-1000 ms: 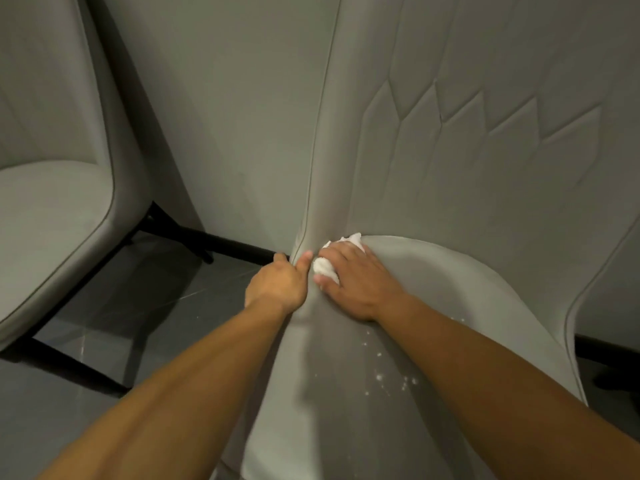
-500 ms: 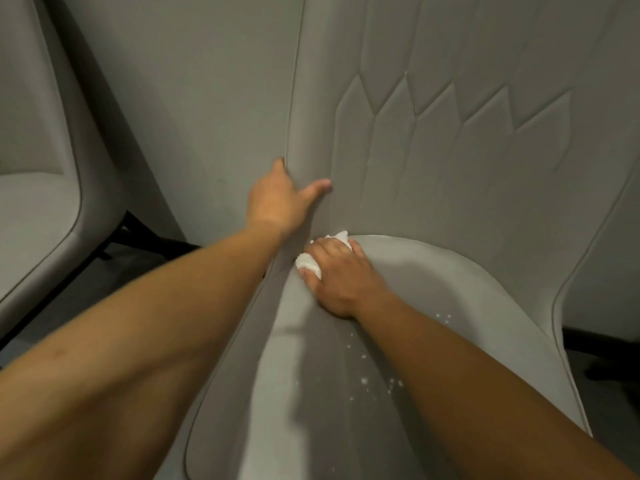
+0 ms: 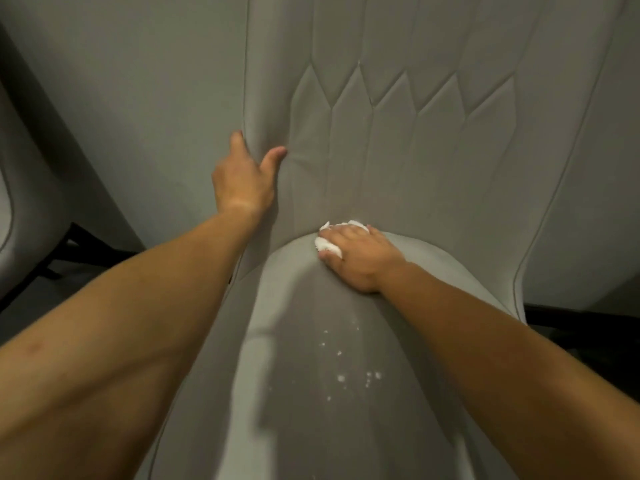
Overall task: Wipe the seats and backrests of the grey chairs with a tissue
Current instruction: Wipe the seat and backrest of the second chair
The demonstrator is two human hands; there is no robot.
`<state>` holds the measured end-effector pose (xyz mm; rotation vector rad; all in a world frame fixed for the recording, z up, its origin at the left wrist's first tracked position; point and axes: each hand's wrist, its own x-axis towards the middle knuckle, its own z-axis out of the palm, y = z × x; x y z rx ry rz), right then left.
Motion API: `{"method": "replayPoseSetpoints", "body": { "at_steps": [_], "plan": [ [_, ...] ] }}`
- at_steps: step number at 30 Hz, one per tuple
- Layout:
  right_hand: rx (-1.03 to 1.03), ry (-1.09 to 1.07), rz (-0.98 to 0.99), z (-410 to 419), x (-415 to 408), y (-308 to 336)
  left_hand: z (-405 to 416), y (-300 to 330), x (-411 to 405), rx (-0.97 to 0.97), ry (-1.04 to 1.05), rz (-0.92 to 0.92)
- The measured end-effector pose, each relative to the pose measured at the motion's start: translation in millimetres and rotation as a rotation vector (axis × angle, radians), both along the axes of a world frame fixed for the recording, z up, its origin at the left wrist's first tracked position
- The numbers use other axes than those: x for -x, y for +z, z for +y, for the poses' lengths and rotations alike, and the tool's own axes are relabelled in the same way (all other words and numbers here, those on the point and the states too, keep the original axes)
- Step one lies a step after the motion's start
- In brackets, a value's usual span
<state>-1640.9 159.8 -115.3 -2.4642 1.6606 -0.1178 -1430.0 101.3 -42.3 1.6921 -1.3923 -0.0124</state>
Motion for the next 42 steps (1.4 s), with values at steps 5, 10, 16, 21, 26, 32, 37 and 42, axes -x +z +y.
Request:
{"method": "replayPoseSetpoints", "body": {
  "at_steps": [5, 10, 16, 21, 26, 32, 37, 42],
  "plan": [
    [-0.036, -0.104, -0.002, 7, 19, 2, 2, -5, 2, 0.020, 0.036, -0.017],
    [-0.019, -0.324, -0.031, 28, 5, -6, 6, -4, 1, 0.030, 0.048, -0.017],
    [-0.162, -0.204, -0.032, 88, -41, 2, 7, -2, 2, 0.035, 0.050, -0.019],
    [-0.100, 0.084, 0.015, 199, -59, 13, 9, 0, 0, 0.028, 0.024, 0.003],
    [-0.081, 0.205, 0.007, 262, -55, 10, 10, 2, 1, 0.024, 0.004, 0.001],
    [-0.022, -0.118, 0.187, 151, -12, 1, 4, -3, 0, 0.028, -0.001, -0.014],
    [-0.205, -0.441, 0.183, 67, 73, 8, -1, -5, 1, 0.048, 0.028, -0.032],
    [-0.221, -0.360, 0.143, 127, 52, 17, -1, -8, 1, 0.082, 0.036, -0.021]
  ]
}}
